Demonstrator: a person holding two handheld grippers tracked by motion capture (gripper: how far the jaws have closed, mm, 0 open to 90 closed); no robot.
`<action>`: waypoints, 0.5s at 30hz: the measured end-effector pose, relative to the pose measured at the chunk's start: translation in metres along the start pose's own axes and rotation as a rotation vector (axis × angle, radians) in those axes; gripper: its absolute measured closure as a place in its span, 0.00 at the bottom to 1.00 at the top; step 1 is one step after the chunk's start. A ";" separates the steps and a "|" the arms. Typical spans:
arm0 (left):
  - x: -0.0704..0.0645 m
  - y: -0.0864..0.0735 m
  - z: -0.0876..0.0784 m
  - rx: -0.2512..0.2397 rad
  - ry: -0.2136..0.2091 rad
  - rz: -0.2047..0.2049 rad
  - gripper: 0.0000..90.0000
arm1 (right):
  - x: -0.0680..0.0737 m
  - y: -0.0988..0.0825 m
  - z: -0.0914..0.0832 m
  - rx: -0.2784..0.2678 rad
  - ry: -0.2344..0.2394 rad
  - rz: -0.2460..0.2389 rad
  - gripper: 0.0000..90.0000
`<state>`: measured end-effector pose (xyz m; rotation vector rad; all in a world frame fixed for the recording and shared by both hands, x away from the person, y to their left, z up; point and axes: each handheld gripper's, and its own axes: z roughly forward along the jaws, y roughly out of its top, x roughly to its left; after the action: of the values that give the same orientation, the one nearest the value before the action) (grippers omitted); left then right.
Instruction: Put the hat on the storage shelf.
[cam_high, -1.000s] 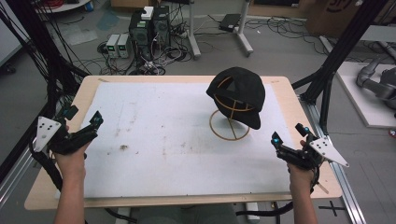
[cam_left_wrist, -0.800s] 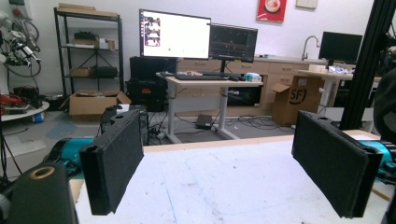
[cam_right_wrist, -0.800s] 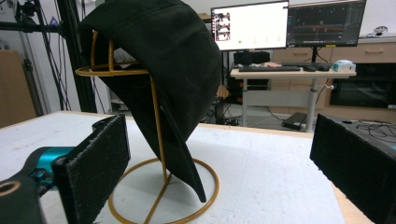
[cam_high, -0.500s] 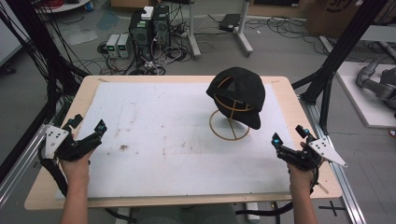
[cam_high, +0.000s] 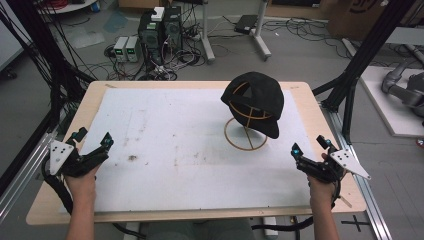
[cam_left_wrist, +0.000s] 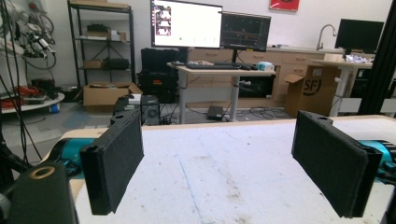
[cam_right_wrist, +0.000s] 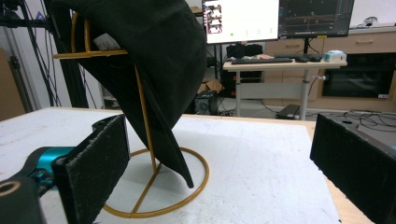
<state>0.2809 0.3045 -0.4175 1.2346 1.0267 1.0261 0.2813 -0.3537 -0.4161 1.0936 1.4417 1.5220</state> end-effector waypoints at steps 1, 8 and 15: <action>0.000 0.000 0.000 -0.002 0.000 0.000 0.19 | 0.000 0.000 0.000 0.000 -0.001 0.001 0.05; 0.002 0.000 -0.002 -0.005 0.009 -0.001 0.19 | 0.002 0.001 0.002 0.001 0.008 -0.001 0.05; 0.000 0.001 -0.001 -0.004 0.005 0.006 0.19 | 0.003 0.001 0.002 0.009 0.013 -0.003 0.05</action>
<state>0.2795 0.3053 -0.4168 1.2327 1.0248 1.0354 0.2823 -0.3500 -0.4145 1.0879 1.4594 1.5247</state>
